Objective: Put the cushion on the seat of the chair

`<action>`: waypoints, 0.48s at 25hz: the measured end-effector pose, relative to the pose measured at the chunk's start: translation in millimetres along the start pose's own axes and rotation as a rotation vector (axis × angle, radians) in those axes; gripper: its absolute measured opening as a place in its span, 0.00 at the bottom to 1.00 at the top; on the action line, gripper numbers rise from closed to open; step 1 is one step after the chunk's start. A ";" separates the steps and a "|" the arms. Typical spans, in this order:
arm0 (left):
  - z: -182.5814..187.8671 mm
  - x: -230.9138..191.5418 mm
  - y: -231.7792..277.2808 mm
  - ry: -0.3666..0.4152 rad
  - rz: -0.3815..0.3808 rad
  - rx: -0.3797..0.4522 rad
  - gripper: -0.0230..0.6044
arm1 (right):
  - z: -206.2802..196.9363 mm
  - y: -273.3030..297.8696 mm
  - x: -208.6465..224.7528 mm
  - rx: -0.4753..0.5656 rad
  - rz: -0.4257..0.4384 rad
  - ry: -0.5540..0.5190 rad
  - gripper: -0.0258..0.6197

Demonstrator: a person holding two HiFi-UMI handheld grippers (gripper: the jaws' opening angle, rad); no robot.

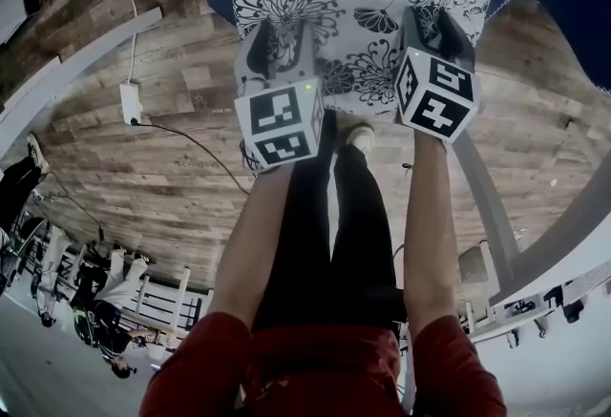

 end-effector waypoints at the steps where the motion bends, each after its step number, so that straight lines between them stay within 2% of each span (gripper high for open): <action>1: -1.0 -0.1 1.1 0.001 0.000 -0.003 0.39 | -0.7 1.4 0.5 -0.002 0.000 0.002 0.36; 12: 3.8 -1.4 -5.2 0.021 0.008 0.029 0.41 | 3.6 -6.8 0.5 0.035 -0.011 -0.012 0.39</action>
Point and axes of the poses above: the fingertips, and each gripper's own axes: y forward along the fingers, x to its right, z out of its top, the point moved 8 cm from there along -y, backward along the fingers, and after that the axes turned 9 degrees about x, right-handed, at the moved point
